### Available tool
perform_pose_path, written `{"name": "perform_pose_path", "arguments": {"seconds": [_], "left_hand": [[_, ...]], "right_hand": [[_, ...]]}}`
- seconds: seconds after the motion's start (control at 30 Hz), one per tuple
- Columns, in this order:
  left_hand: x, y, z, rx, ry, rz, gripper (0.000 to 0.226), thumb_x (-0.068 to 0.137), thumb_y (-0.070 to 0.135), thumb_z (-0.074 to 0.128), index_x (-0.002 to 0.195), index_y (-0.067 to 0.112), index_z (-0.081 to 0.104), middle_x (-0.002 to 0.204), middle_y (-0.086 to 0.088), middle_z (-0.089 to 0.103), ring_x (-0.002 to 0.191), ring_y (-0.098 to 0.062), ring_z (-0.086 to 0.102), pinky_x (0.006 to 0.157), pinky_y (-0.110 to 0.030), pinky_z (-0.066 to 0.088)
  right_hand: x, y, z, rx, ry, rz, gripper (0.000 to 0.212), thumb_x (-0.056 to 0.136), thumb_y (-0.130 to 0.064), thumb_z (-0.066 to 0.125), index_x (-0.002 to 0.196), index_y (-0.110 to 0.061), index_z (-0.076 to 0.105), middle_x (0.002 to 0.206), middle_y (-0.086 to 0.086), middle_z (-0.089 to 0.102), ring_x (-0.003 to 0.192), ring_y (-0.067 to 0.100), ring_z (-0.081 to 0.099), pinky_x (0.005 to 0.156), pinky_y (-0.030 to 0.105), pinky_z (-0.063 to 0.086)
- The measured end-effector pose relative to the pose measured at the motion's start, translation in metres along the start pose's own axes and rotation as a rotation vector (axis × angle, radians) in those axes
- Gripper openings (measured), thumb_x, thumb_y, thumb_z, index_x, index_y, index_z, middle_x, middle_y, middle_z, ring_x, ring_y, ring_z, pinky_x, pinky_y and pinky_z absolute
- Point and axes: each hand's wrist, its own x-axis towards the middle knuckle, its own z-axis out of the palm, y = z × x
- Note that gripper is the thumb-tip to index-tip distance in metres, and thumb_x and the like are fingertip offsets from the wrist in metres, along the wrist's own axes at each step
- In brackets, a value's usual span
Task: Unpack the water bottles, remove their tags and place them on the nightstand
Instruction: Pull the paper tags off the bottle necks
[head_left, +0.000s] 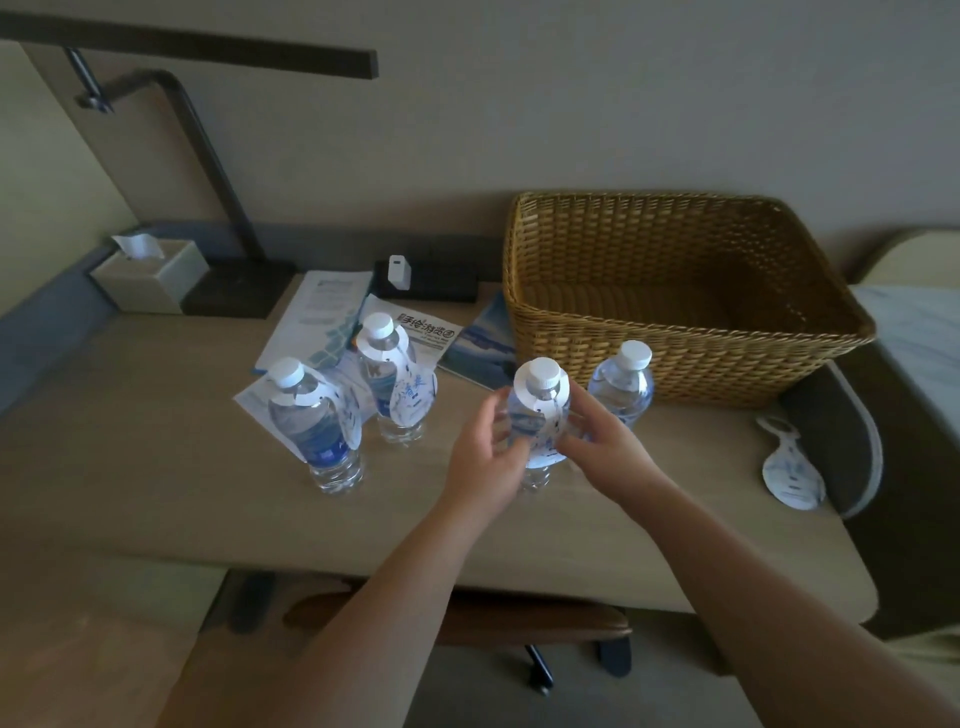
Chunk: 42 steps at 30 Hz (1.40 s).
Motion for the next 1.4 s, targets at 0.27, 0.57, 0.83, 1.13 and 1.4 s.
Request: {"name": "perform_pose_path", "arguments": {"seconds": [0.27, 0.57, 0.83, 1.13, 1.4], "left_hand": [[0.014, 0.004, -0.001, 0.131, -0.101, 0.016, 0.069, 0.088, 0.018, 0.063, 0.144, 0.044, 0.031, 0.119, 0.026, 0.044, 0.11, 0.008, 0.043, 0.084, -0.015, 0.036], [0.019, 0.001, -0.003, 0.111, -0.145, 0.04, 0.067, 0.08, 0.02, 0.075, 0.122, 0.056, 0.037, 0.111, 0.034, 0.051, 0.107, 0.009, 0.051, 0.08, -0.018, 0.048], [0.016, 0.004, 0.009, 0.218, -0.039, 0.147, 0.063, 0.074, 0.03, 0.081, 0.121, 0.046, 0.043, 0.103, 0.026, 0.059, 0.092, 0.014, 0.058, 0.067, -0.015, 0.051], [0.013, -0.004, 0.035, 0.29, 0.162, 0.178, 0.069, 0.069, 0.048, 0.078, 0.126, 0.031, 0.043, 0.115, 0.011, 0.059, 0.096, -0.011, 0.061, 0.081, -0.036, 0.055], [0.01, -0.006, 0.056, 0.309, 0.306, 0.167, 0.066, 0.072, 0.046, 0.079, 0.123, 0.034, 0.039, 0.11, 0.011, 0.056, 0.092, -0.01, 0.061, 0.075, -0.03, 0.053]], "right_hand": [[-0.014, 0.018, -0.012, -0.111, 0.133, 0.16, 0.013, 0.084, -0.025, 0.07, 0.096, -0.021, 0.066, 0.09, 0.01, 0.068, 0.079, 0.017, 0.059, 0.071, 0.03, 0.046], [-0.027, -0.007, -0.037, 0.001, 0.081, 0.027, 0.005, 0.088, -0.02, 0.066, 0.086, -0.02, 0.071, 0.087, 0.003, 0.073, 0.084, 0.02, 0.068, 0.075, 0.03, 0.055], [-0.017, -0.025, -0.048, 0.099, 0.106, -0.048, 0.008, 0.09, -0.018, 0.064, 0.087, -0.022, 0.071, 0.09, 0.0, 0.074, 0.088, 0.016, 0.069, 0.075, 0.026, 0.057], [-0.043, 0.039, -0.111, 0.297, 0.303, 0.067, 0.008, 0.091, -0.018, 0.062, 0.094, -0.015, 0.068, 0.092, 0.003, 0.075, 0.085, 0.016, 0.072, 0.07, 0.024, 0.057], [-0.055, 0.131, -0.168, 0.248, 0.5, 0.388, 0.019, 0.094, -0.018, 0.059, 0.11, -0.008, 0.062, 0.102, 0.008, 0.07, 0.095, 0.023, 0.068, 0.071, 0.031, 0.056]]}}
